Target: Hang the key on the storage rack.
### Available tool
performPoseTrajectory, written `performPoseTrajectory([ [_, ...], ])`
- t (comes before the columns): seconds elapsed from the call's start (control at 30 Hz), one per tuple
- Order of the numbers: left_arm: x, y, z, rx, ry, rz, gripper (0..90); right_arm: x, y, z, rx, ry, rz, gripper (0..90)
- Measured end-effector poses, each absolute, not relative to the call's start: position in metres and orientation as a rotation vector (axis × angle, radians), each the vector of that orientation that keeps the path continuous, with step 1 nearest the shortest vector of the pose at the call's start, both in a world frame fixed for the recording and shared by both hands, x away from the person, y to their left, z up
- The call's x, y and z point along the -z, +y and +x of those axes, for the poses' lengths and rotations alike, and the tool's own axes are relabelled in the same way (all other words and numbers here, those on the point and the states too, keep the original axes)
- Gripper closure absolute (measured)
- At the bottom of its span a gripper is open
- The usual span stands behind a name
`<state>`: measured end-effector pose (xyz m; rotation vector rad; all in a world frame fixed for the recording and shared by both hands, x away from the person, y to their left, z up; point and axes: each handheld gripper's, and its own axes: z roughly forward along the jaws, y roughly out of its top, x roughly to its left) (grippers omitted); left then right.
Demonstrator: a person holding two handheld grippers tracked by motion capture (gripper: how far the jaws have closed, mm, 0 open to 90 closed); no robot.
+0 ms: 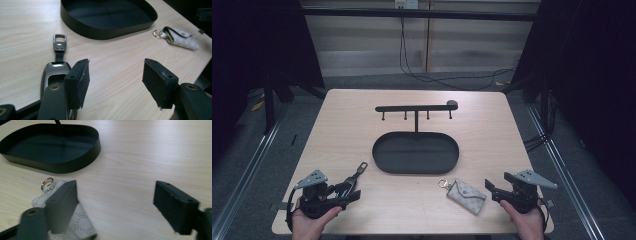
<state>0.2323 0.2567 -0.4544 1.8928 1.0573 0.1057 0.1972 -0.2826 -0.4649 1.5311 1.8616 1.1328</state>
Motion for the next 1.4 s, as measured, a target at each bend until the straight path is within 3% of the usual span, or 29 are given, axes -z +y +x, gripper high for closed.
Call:
performPoseTrajectory([
  [0.27,0.454,0.261,0.234,-0.101,1.06,1.894,39.3,0.462,-0.286,0.197,-1.156,1.884,1.56,16.1],
  [0.37,0.452,0.262,0.235,-0.083,1.051,1.897,44.1,0.462,-0.286,0.196,-1.159,1.904,1.557,16.9],
  [0.43,0.452,0.262,0.235,-0.07,1.055,1.884,52.4,0.462,-0.286,0.196,-1.156,1.915,1.553,16.9],
  [0.9,0.442,0.25,0.244,-0.105,1.085,2.023,48.9,0.462,-0.285,0.197,-1.155,1.933,1.548,17.4],
  [1.4,0.427,0.249,0.268,-0.142,1.128,2.107,55.5,0.462,-0.284,0.195,-1.15,1.94,1.545,19.6],
])
